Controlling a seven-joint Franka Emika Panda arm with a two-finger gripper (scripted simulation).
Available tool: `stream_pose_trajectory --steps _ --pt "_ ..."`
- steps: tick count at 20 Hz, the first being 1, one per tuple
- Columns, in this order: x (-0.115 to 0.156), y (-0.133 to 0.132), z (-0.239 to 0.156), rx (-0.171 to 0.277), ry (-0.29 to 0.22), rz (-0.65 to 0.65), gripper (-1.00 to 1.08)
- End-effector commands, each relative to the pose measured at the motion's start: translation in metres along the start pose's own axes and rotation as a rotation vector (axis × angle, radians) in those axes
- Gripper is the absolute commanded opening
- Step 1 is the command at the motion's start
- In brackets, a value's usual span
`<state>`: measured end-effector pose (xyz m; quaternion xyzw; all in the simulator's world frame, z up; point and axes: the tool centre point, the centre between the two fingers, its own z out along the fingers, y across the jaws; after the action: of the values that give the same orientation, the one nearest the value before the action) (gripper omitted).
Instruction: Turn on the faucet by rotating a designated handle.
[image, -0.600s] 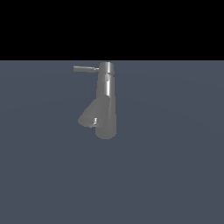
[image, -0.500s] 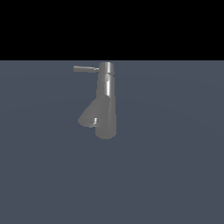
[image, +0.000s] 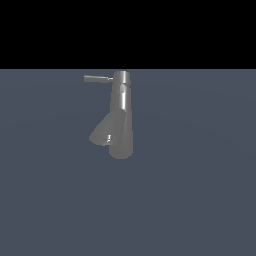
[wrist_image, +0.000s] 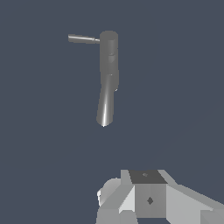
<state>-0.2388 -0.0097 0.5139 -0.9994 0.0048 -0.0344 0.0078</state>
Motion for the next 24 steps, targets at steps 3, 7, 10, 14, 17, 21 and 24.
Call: stream_pose_trajectory --steps 3,7,10,14,17,21,24 --pt "0.001 0.0 0.0 0.001 0.0 0.002 -1.0" --pt "0.006 -0.001 0.001 0.005 -0.002 0.024 -1.0" --pt "0.013 -0.002 0.002 0.01 -0.005 0.052 -1.0" --pt "0.026 -0.005 0.005 0.018 -0.01 0.104 -1.0" --pt "0.039 -0.007 0.009 0.025 -0.016 0.155 -1.0" --pt "0.059 -0.012 0.015 0.036 -0.026 0.24 -1.0" --pt "0.076 -0.016 0.022 0.043 -0.035 0.31 -1.0"
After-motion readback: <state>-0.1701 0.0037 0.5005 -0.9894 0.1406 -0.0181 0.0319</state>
